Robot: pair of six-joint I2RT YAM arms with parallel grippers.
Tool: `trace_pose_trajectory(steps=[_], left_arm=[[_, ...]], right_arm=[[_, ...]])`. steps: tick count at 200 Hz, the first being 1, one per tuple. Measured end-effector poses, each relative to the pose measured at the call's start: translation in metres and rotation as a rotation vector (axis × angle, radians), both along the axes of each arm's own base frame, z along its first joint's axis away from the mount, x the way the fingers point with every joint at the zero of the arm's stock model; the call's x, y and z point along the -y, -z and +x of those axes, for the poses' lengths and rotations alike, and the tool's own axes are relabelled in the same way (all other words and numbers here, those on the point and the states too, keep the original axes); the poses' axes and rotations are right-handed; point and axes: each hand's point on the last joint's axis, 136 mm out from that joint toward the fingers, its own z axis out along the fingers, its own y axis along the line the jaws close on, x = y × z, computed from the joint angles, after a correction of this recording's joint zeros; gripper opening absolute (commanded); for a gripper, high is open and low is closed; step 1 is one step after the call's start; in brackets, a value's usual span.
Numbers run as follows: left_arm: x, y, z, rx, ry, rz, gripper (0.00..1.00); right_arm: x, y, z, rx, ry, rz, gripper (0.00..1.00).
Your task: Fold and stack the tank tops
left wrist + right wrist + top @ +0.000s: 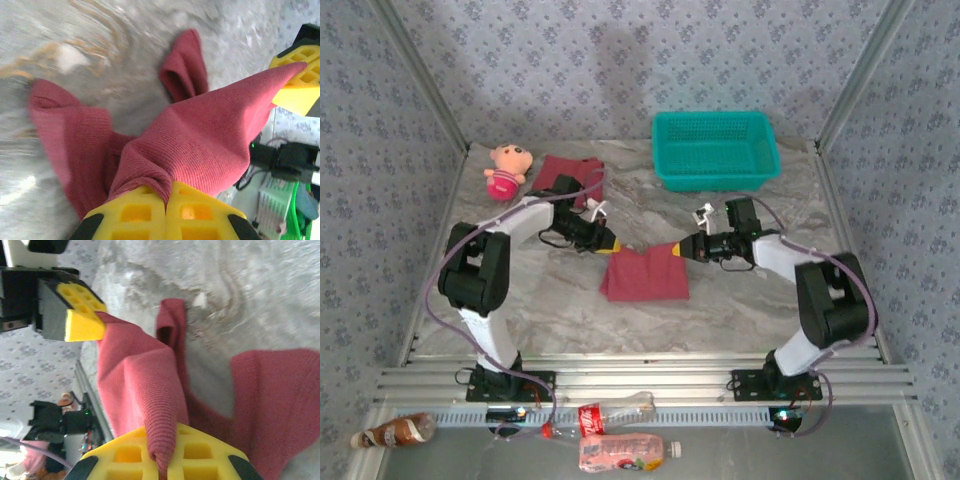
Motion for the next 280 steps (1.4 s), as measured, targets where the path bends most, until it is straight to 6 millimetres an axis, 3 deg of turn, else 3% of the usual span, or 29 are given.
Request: trace_pose_trajectory(steps=[30, 68, 93, 122, 159, 191, 221, 238, 253, 280], left_arm=[[-0.001, 0.017, 0.028, -0.001, -0.028, 0.007, 0.02], [-0.006, 0.047, 0.046, -0.019, -0.064, 0.061, 0.04], [-0.007, 0.049, 0.06, -0.003, -0.082, 0.077, 0.1], [-0.005, 0.038, 0.081, 0.06, -0.087, 0.089, 0.23], [-0.006, 0.028, 0.097, 0.127, -0.098, 0.141, 0.37], [-0.008, 0.013, 0.092, 0.171, -0.095, 0.214, 0.42], [-0.022, -0.02, 0.071, 0.234, -0.138, 0.252, 0.43], [-0.031, -0.03, 0.052, 0.241, -0.178, 0.25, 0.44], [-0.034, -0.025, 0.041, 0.221, -0.203, 0.25, 0.45], [-0.036, 0.003, 0.027, 0.146, -0.236, 0.262, 0.48]], right_arm=[[0.005, 0.034, 0.028, -0.039, 0.026, -0.051, 0.05], [0.012, 0.064, 0.049, -0.054, 0.067, -0.119, 0.04], [0.016, 0.066, 0.055, -0.032, 0.091, -0.15, 0.07], [0.022, 0.068, 0.057, -0.001, 0.118, -0.197, 0.22], [0.034, 0.041, 0.063, 0.107, 0.161, -0.278, 0.37], [0.04, -0.012, 0.057, 0.254, 0.198, -0.327, 0.4], [0.012, -0.044, 0.022, 0.363, 0.135, -0.316, 0.41], [-0.015, -0.041, 0.004, 0.385, 0.064, -0.314, 0.4], [-0.034, -0.028, -0.005, 0.376, 0.013, -0.321, 0.38], [-0.032, 0.02, -0.009, 0.291, 0.001, -0.406, 0.34]])
